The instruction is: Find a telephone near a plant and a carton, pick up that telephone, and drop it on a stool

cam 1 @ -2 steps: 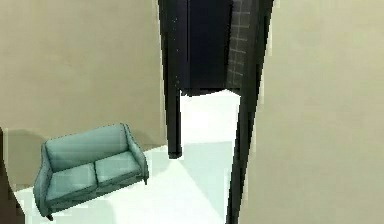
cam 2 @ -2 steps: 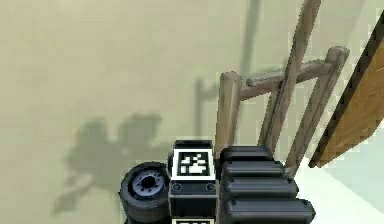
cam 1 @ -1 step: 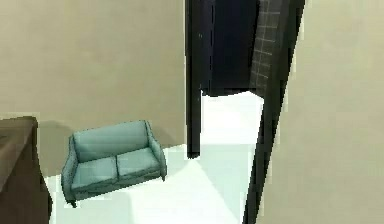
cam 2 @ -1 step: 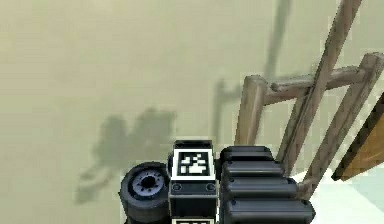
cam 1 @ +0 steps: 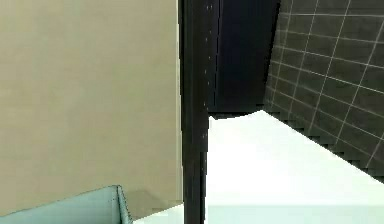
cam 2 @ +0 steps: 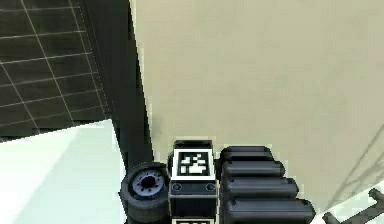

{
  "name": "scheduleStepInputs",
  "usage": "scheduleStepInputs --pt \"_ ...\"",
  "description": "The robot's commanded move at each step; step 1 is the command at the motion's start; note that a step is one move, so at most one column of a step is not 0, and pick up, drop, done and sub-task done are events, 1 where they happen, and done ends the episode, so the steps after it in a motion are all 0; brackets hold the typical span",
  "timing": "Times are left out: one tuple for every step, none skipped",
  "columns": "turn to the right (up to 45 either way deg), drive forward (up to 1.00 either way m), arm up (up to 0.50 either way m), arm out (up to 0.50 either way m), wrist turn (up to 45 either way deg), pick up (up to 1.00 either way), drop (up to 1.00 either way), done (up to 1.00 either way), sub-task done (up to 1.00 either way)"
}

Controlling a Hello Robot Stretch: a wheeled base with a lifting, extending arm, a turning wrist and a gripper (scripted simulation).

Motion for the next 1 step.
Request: scheduleStepInputs --pt "18.0 0.00 0.00 0.00 0.0 0.00 0.00 0.00 0.00"
